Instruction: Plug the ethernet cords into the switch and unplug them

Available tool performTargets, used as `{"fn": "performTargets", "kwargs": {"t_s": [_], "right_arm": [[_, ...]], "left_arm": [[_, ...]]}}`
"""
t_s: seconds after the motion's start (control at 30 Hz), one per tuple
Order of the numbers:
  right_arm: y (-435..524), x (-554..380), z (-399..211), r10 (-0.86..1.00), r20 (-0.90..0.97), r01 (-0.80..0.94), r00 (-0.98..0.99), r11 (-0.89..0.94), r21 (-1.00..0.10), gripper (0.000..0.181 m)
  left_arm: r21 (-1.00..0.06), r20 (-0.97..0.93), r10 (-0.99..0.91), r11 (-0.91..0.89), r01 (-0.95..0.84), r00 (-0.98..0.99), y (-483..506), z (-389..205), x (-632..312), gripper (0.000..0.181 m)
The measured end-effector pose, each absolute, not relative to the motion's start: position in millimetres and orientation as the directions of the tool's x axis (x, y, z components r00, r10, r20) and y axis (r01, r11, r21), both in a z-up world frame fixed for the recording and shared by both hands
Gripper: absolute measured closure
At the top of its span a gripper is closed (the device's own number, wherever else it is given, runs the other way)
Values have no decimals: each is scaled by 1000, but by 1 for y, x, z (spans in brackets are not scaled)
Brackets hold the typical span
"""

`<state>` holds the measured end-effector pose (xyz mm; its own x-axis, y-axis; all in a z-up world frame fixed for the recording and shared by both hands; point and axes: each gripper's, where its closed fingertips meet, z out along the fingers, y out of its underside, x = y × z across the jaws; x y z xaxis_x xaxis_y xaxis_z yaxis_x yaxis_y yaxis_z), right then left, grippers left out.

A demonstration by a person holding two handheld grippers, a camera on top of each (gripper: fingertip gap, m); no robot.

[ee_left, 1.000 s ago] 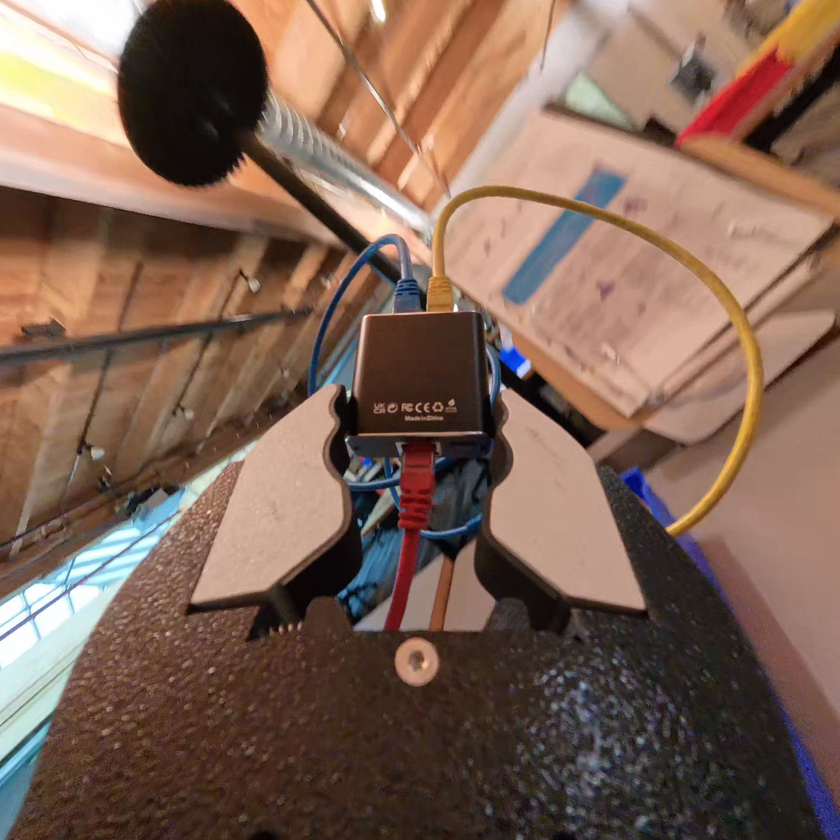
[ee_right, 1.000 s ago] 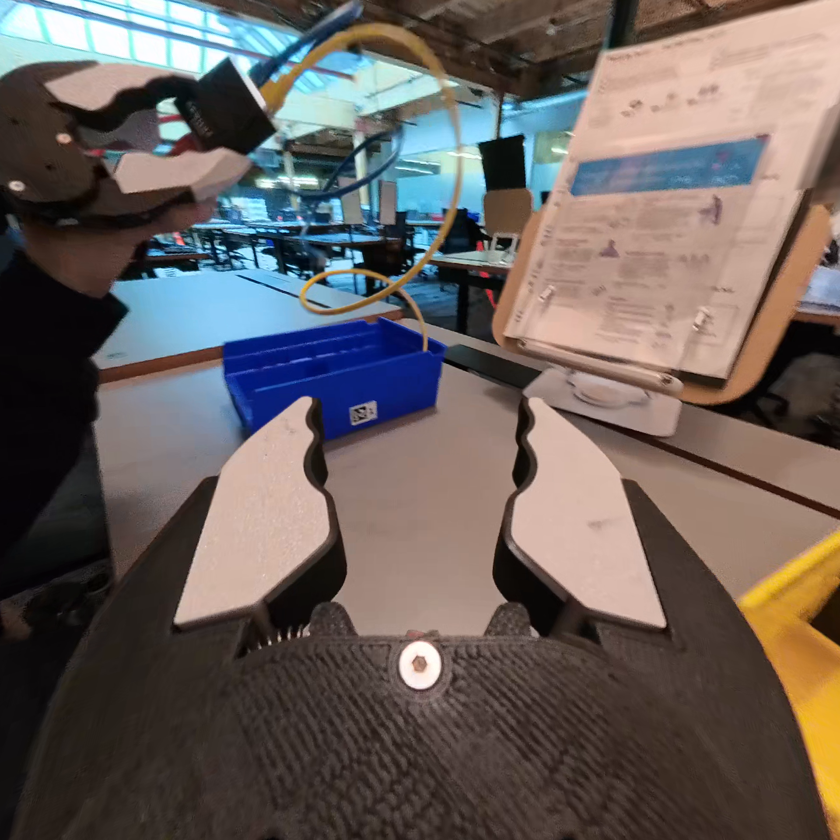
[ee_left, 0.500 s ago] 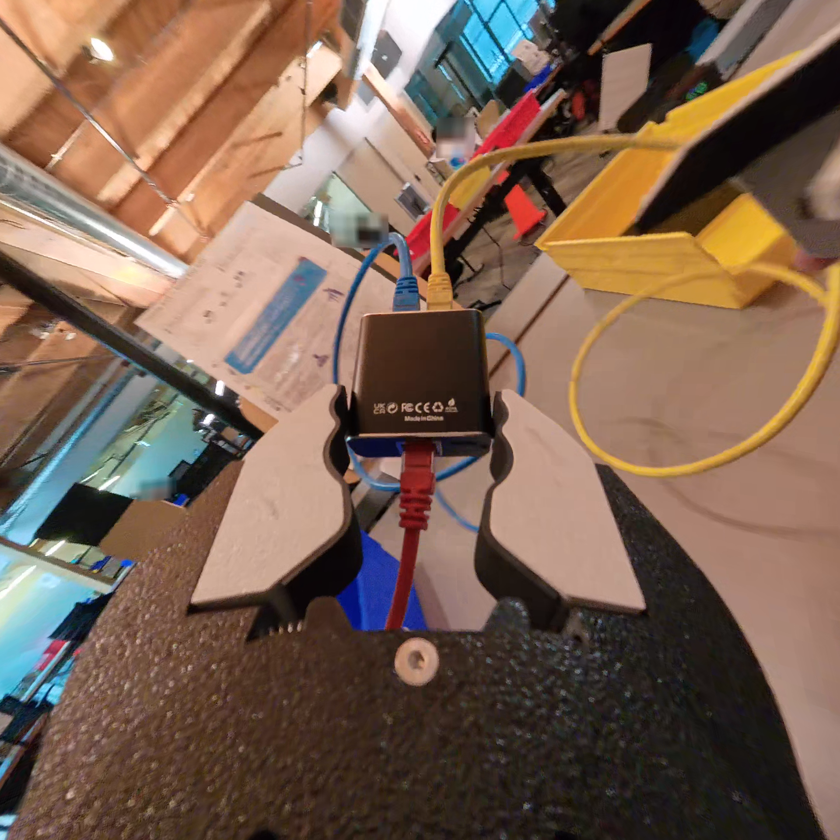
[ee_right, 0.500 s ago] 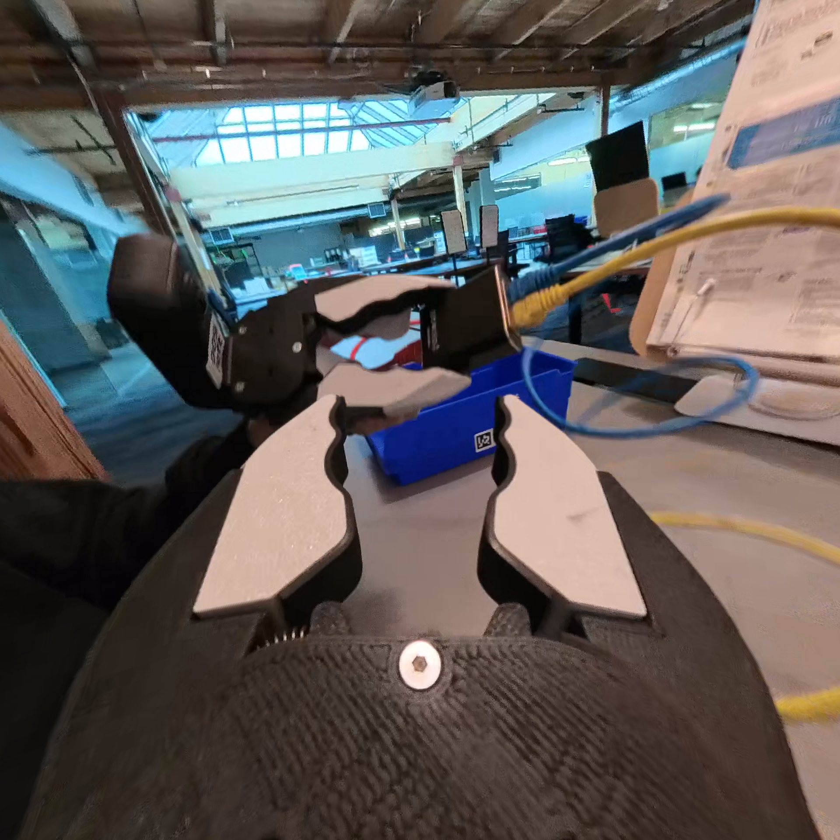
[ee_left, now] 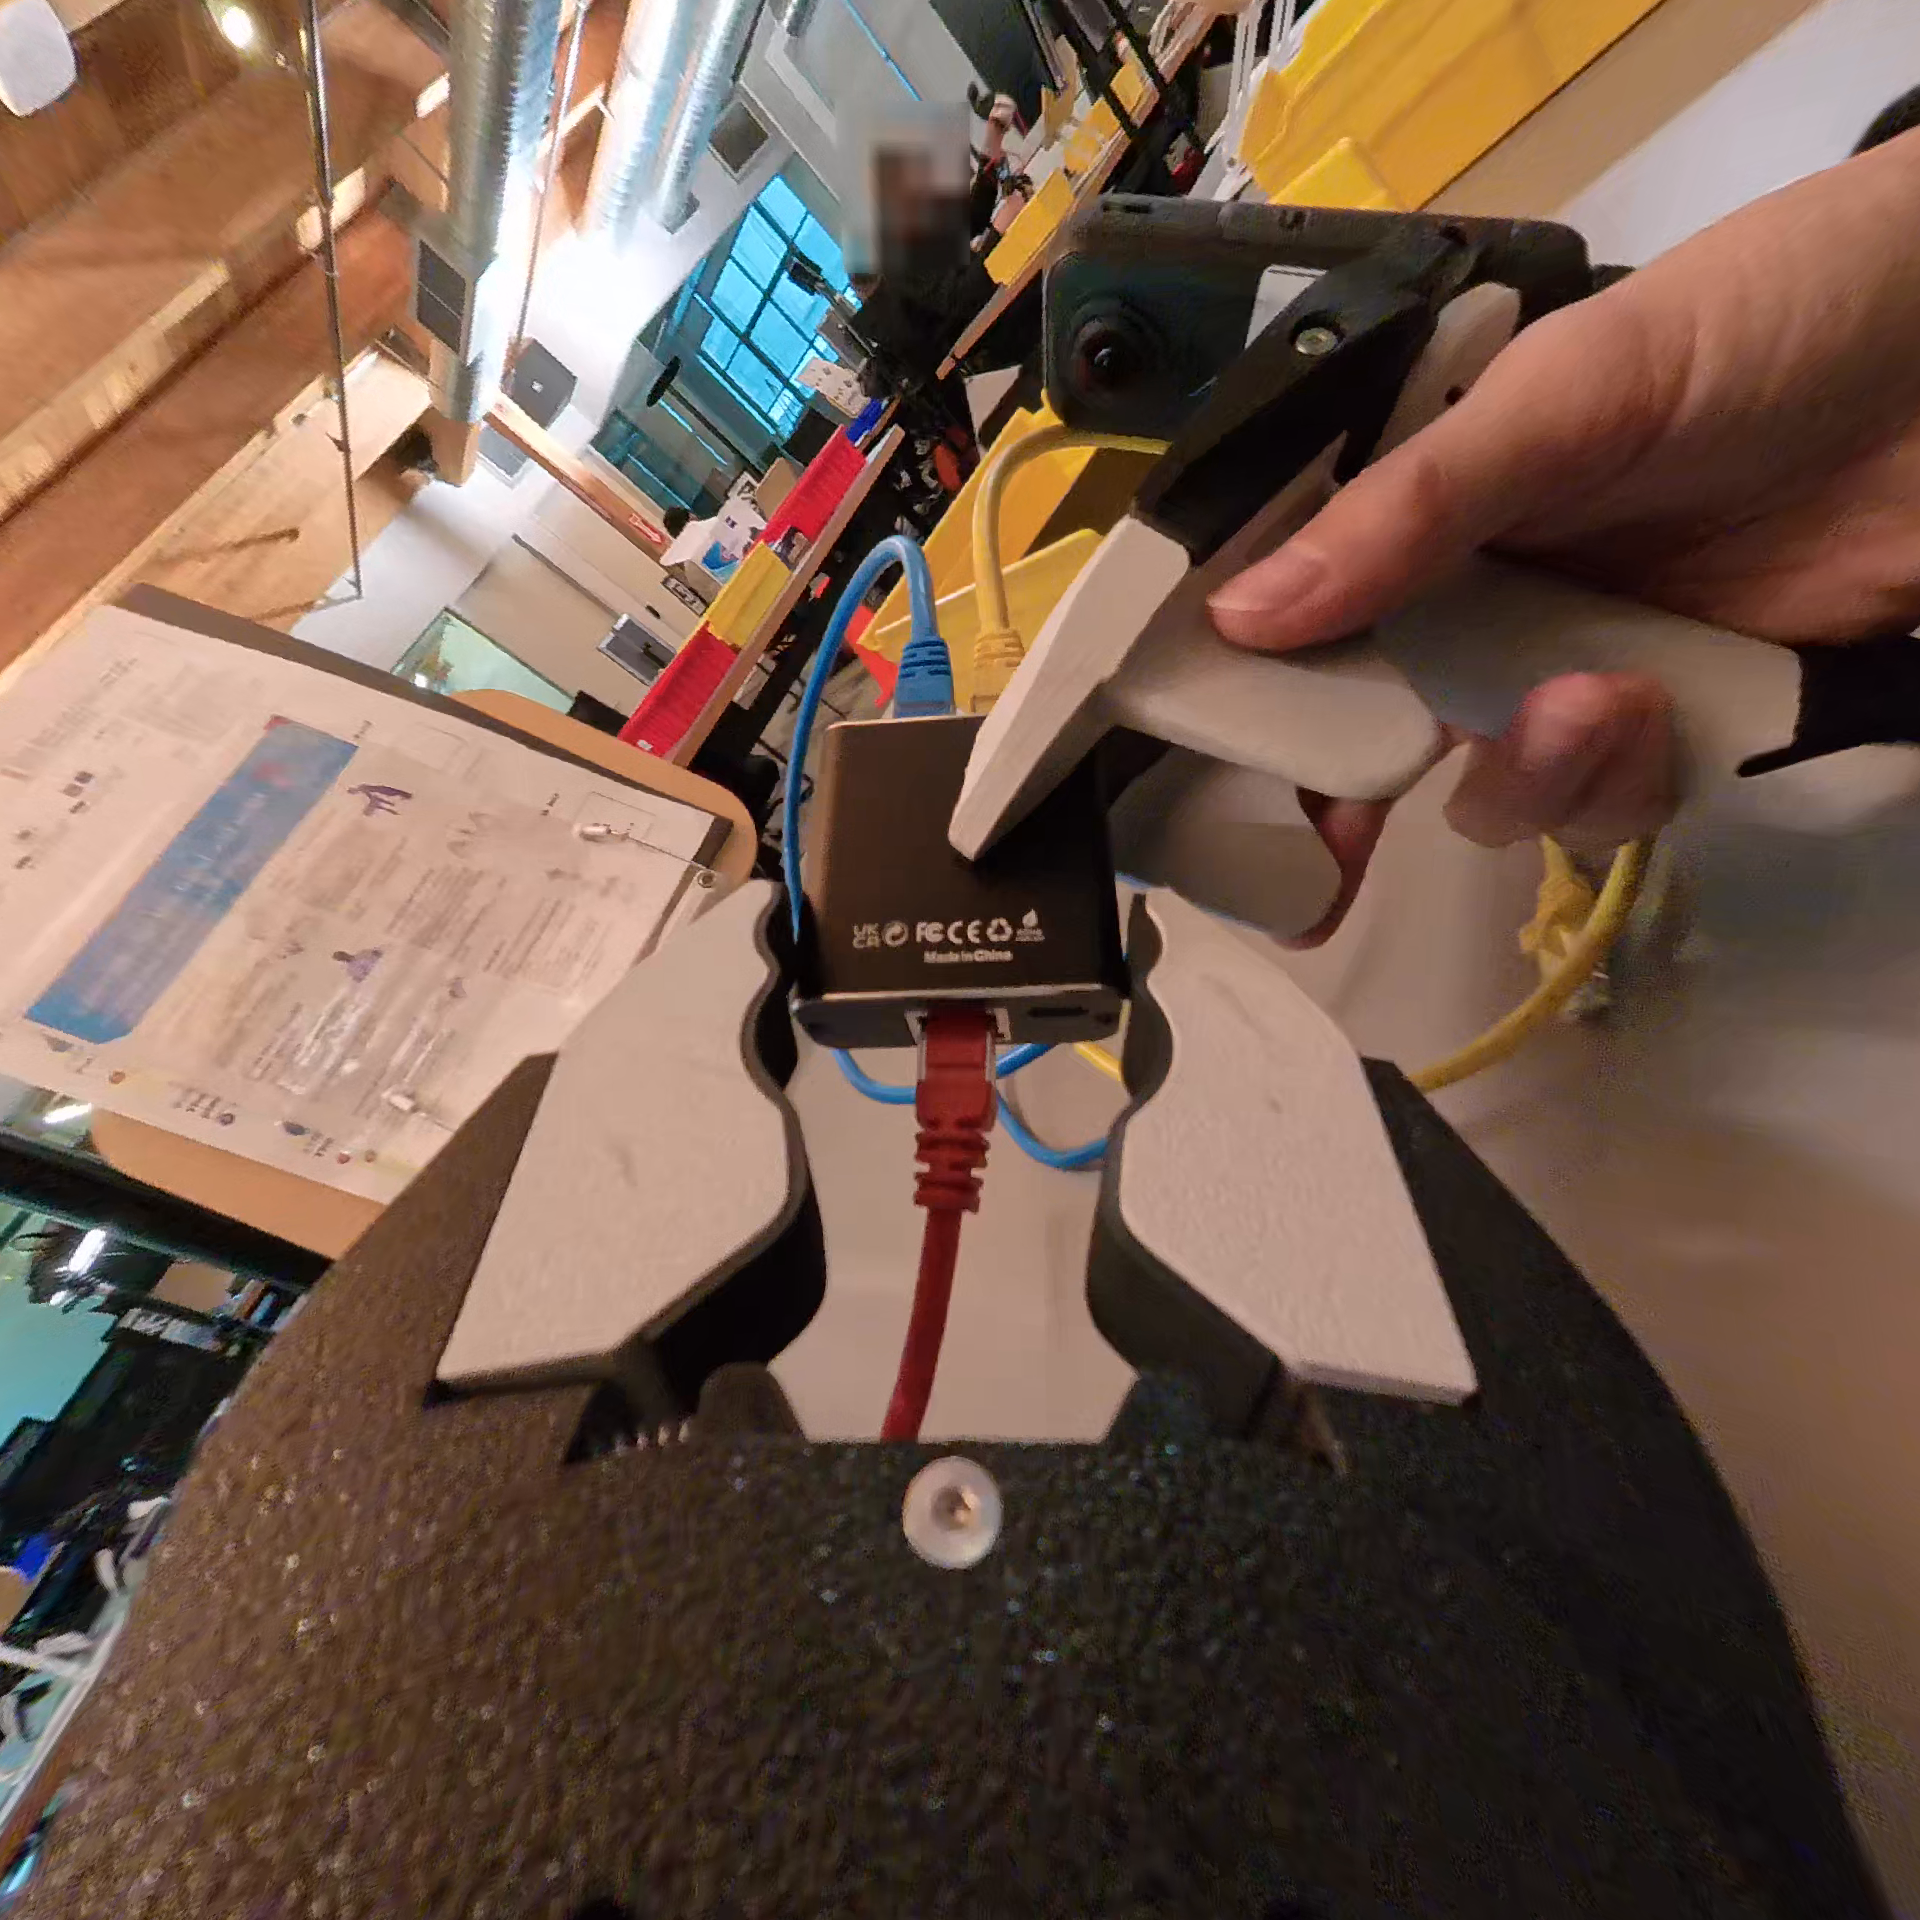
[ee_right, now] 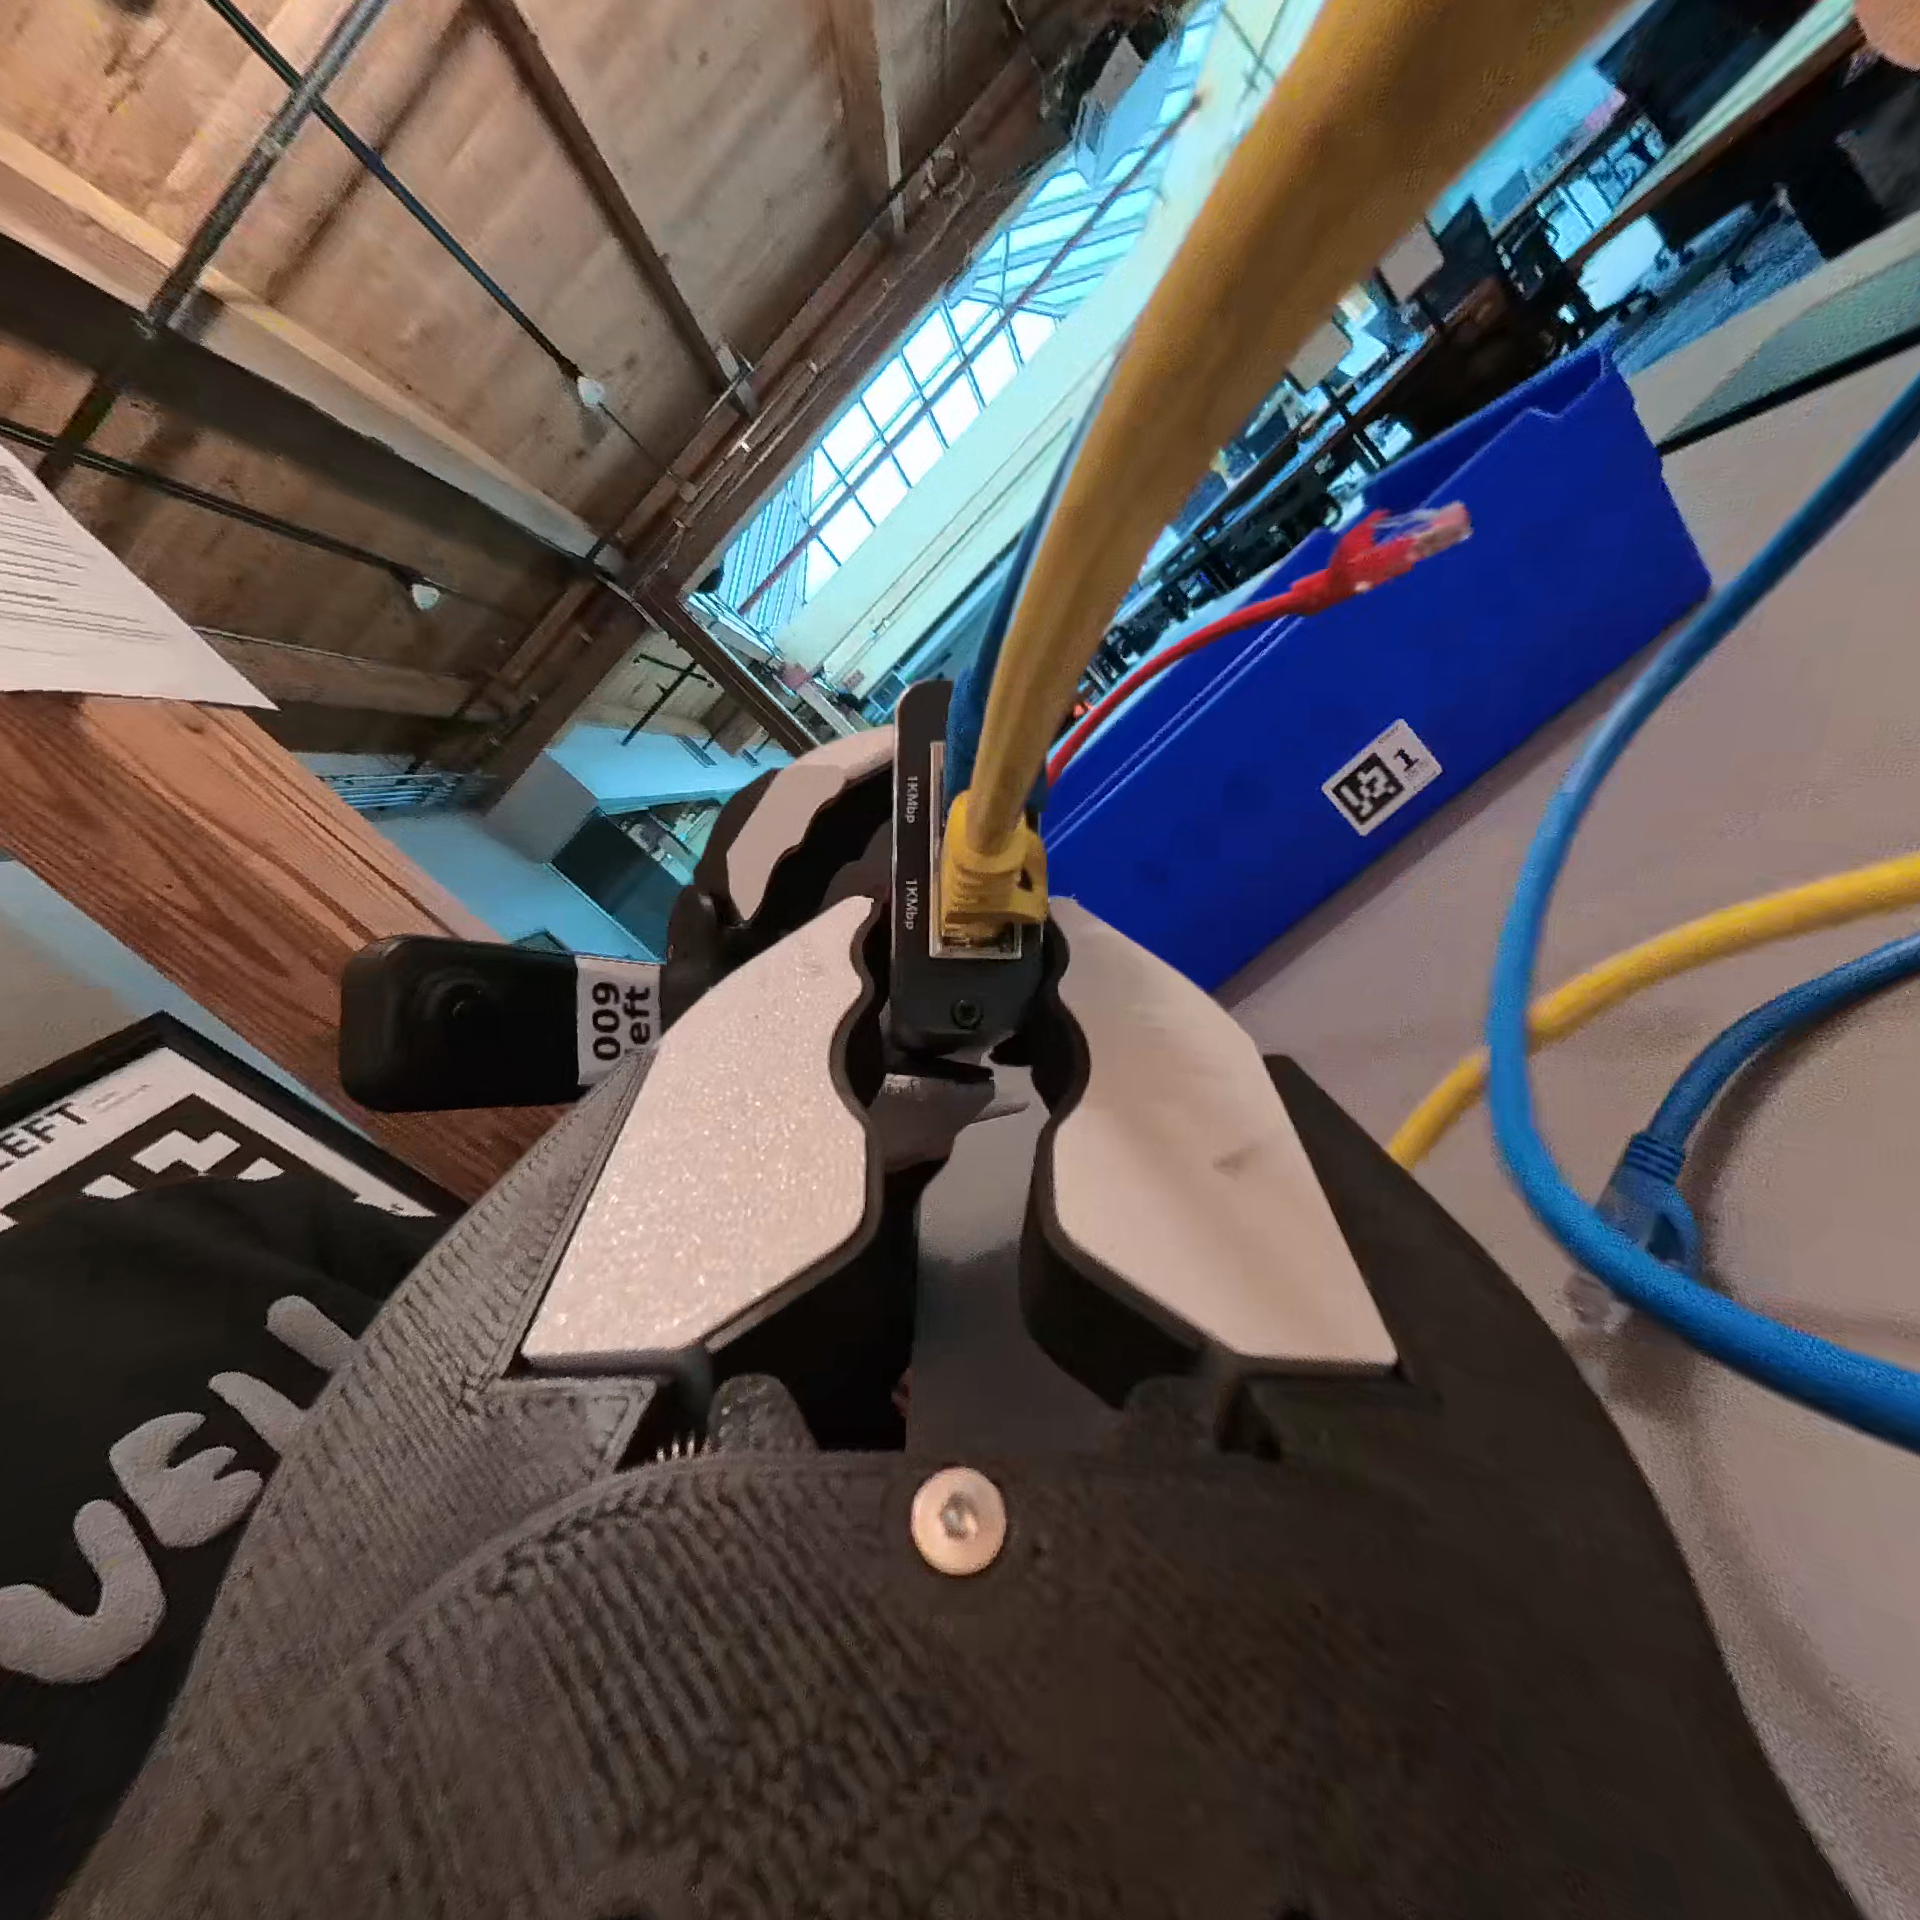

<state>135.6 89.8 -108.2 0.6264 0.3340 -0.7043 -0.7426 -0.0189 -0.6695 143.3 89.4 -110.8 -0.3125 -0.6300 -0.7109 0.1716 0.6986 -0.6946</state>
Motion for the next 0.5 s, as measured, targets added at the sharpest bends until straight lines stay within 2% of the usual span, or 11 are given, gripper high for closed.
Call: {"fn": "performTargets", "kwargs": {"t_s": [0.17,0.2,0.27,0.3,0.37,0.4,0.5], "right_arm": [[85,162,-114,280,-772,-814,570,66,-577,156],[82,169,-116,263,-779,-818,570,91,-568,156],[76,177,-116,253,-782,-820,570,111,-562,156],[73,181,-115,244,-782,-818,574,134,-559,157],[71,183,-112,240,-774,-810,586,149,-567,157],[71,182,-112,242,-773,-809,587,140,-571,157],[74,179,-113,254,-775,-814,579,129,-566,156]], "left_arm": [[-791,-607,-695,576,208,-385,85,-86,124,119],[-815,-571,-736,561,145,-362,98,-79,123,119],[-845,-494,-840,525,-102,-225,152,-75,122,121],[-829,-462,-873,487,-274,-155,184,-84,117,123],[-716,-409,-911,351,-603,-45,240,-120,92,122],[-656,-394,-919,281,-701,1,262,-137,80,124],[-555,-289,-957,138,-820,35,286,-180,65,130]]}}
